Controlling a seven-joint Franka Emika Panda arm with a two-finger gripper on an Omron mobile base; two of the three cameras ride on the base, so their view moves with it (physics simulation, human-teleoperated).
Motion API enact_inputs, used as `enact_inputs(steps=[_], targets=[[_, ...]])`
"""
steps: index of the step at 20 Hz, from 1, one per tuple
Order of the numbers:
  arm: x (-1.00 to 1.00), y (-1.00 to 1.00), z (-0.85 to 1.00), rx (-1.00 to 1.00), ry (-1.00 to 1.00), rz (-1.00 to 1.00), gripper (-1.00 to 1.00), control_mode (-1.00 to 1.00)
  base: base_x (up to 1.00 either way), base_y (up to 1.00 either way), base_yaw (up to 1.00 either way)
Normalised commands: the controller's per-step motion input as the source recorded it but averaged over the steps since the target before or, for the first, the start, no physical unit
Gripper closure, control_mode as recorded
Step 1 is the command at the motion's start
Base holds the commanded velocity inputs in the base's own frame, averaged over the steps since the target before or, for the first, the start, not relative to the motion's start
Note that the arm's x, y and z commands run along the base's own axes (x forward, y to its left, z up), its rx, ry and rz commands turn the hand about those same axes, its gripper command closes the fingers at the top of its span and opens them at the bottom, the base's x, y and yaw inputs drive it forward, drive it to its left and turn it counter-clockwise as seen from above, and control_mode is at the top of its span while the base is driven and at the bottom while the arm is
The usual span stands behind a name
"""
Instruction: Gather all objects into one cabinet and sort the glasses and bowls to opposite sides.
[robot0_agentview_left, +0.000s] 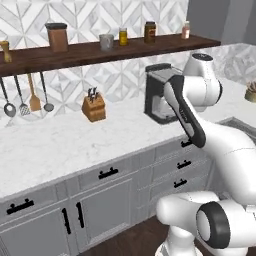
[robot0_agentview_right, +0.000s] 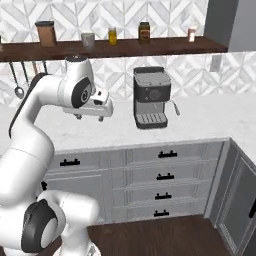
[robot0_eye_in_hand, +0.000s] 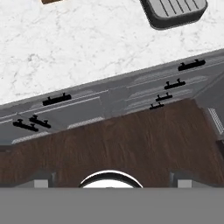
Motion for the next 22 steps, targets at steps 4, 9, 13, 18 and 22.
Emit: enact_inputs(steps=[4,9,13,18,22], targets=[[0.00,0.00,0.00,0.00,0.00,0.00,-1.00,1.00,0.00,0.00,0.81],[0.00,0.00,0.00,0.00,0.00,0.00,-1.00,1.00,0.16,0.02,0.51],[0.00,0.00,0.00,0.00,0.00,0.00,-1.00,1.00,0.90,-0.13,0.11],[0.00,0.00,0.00,0.00,0.00,0.00,-1.00,1.00,0.14,-0.86,0.26],[0.00,0.00,0.00,0.00,0.00,0.00,-1.00,1.00,0.03,-0.27,0.06]])
